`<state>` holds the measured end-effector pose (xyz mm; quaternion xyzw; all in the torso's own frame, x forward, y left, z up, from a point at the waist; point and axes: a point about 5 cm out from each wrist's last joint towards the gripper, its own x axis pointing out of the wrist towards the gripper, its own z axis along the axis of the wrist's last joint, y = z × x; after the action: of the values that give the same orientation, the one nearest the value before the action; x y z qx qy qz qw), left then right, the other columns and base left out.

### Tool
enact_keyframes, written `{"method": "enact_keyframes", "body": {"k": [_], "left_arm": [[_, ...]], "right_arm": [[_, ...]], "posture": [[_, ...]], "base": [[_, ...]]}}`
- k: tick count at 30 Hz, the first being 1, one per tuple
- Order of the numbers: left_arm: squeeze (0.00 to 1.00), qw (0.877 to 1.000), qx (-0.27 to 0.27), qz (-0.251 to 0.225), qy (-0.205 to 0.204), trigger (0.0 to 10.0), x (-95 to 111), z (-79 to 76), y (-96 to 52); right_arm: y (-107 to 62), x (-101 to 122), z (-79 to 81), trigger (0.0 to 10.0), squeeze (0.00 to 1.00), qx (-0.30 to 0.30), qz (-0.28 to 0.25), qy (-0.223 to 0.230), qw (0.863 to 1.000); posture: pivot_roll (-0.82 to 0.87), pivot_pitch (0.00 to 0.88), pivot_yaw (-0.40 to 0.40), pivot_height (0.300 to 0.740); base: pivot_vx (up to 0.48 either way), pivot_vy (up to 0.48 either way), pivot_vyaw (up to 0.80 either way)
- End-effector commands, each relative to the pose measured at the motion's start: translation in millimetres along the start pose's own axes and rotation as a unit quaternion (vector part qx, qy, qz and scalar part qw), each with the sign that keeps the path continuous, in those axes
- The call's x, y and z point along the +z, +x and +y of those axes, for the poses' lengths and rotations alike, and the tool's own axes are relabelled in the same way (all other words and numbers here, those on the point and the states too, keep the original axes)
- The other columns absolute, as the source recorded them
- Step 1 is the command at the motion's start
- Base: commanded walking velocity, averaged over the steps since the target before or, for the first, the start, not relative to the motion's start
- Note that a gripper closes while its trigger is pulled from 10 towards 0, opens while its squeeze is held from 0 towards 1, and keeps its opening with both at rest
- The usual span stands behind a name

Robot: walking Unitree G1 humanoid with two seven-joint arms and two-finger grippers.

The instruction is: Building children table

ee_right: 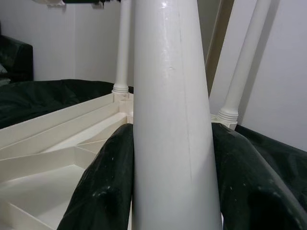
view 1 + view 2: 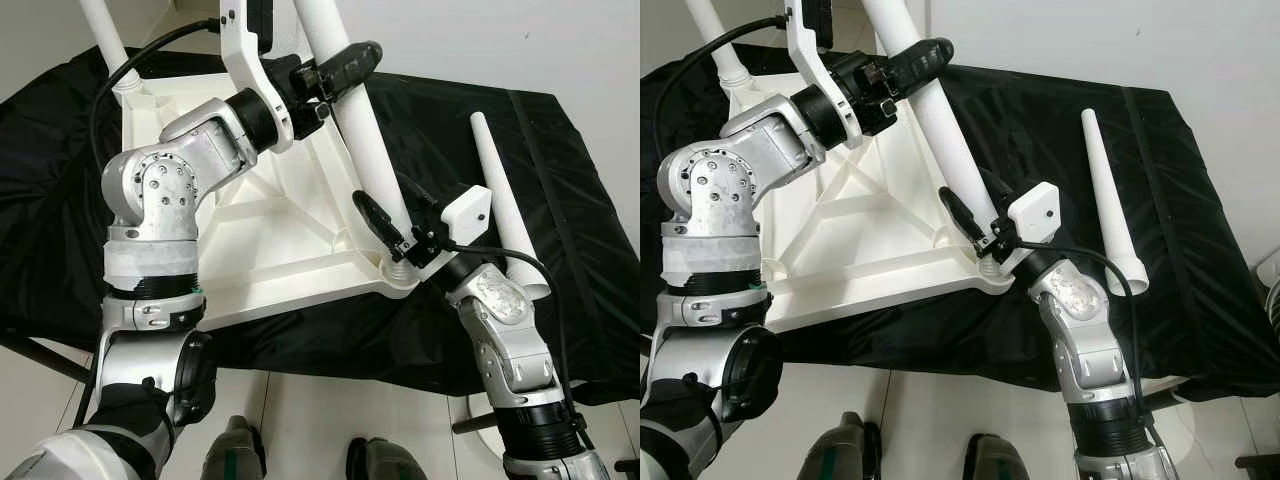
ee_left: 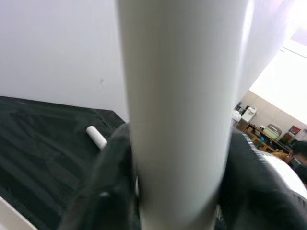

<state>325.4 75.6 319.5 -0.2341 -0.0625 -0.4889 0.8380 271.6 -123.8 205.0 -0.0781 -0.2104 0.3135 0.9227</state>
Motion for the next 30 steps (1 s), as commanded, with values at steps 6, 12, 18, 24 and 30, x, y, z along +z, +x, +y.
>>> {"method": "enact_keyframes", "body": {"k": [6, 12, 18, 24, 30], "left_arm": [[0.00, 1.000, 0.002, -0.019, 0.008, 0.0, 9.0, -2.8, 1.8], [0.00, 0.999, 0.012, -0.026, 0.020, 0.0, 13.6, -4.5, 2.9], [0.00, 0.997, 0.036, -0.042, 0.048, 10.0, 20.9, -10.8, 7.9], [0.00, 0.991, 0.046, -0.049, 0.117, 10.0, 23.9, -19.5, 10.3], [0.00, 0.962, 0.078, -0.040, 0.258, 10.0, 9.6, -31.3, 20.4]], "right_arm": [[3.1, 3.1, -2.2, 10.0, 0.00, -0.003, -0.007, -0.010, 1.000], [4.1, 2.8, -2.9, 10.0, 0.26, 0.004, -0.005, -0.036, 0.999], [10.7, 4.1, -7.9, 10.0, 1.00, 0.004, 0.000, -0.067, 0.998], [20.8, 3.6, -13.3, 10.0, 0.16, -0.002, 0.025, -0.093, 0.995], [45.8, -2.8, -11.1, 10.0, 0.00, 0.001, 0.063, -0.130, 0.990]], "posture": [[0.04, 0.073, 0.020, 0.740], [0.04, 0.072, 0.022, 0.740], [0.04, 0.071, 0.020, 0.740], [0.04, 0.071, 0.016, 0.740], [0.04, 0.064, 0.022, 0.740]], "base": [[0.000, 0.000, 0.00], [0.000, 0.000, 0.00], [0.000, 0.000, 0.00], [0.000, 0.000, 0.00], [0.000, 0.000, 0.00]]}}
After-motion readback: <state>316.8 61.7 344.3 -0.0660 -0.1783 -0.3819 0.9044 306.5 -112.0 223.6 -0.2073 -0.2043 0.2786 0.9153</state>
